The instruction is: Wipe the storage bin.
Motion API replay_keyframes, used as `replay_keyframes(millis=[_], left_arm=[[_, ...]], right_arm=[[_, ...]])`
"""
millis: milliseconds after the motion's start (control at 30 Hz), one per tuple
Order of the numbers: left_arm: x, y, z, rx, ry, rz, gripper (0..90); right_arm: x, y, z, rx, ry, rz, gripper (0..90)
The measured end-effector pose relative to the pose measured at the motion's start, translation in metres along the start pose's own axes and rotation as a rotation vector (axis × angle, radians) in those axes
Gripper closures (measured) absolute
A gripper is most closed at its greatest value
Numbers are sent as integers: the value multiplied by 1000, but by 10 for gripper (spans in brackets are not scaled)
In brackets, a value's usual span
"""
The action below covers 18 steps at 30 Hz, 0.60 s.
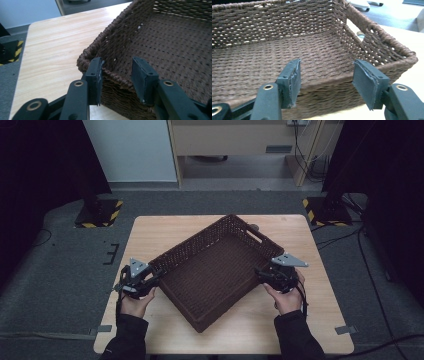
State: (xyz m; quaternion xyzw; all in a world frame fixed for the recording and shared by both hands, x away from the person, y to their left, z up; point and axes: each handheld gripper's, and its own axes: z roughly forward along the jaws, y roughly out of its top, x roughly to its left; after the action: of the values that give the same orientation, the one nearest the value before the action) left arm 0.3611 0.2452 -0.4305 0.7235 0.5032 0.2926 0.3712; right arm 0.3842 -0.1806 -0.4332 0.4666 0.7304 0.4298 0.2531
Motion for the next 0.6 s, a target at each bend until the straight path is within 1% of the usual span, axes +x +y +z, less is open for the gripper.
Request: replay_keyframes(millis=[67,100,133,200,267,333,367,433,500,567,600], left_arm=[[4,1,2,-1,1,-4,595],[5,1,3,-4,-10,-14,591],[5,1,2,-1,-12,-14,590],[4,1,-1,-6,-10,-21,574],[2,0,-6,-9,-37,-34,550],[-4,-2,-11,-5,-45,-23,534],[-7,-3,-11,9,-53,-19,528],[-12,-5,-9,13,-61,-13,517],[-15,-4,-7,17,-34,12,506],[-13,-3,-5,18,-27,19,514],[-11,-4,-4,17,-25,17,517]], right_arm=[[-1,-2,2,11,-11,-10,386],[0,-2,3,18,-11,-5,385],[0,-3,3,15,-17,-12,386],[0,-3,3,22,-18,-5,392],[0,-4,2,19,-14,9,397],[-1,-6,2,15,-11,17,398],[-1,-6,2,13,-10,21,399],[0,-6,2,9,-13,22,399],[0,-6,1,10,-13,19,399],[1,-4,-1,20,0,14,407],[1,-2,-2,19,-2,5,407]])
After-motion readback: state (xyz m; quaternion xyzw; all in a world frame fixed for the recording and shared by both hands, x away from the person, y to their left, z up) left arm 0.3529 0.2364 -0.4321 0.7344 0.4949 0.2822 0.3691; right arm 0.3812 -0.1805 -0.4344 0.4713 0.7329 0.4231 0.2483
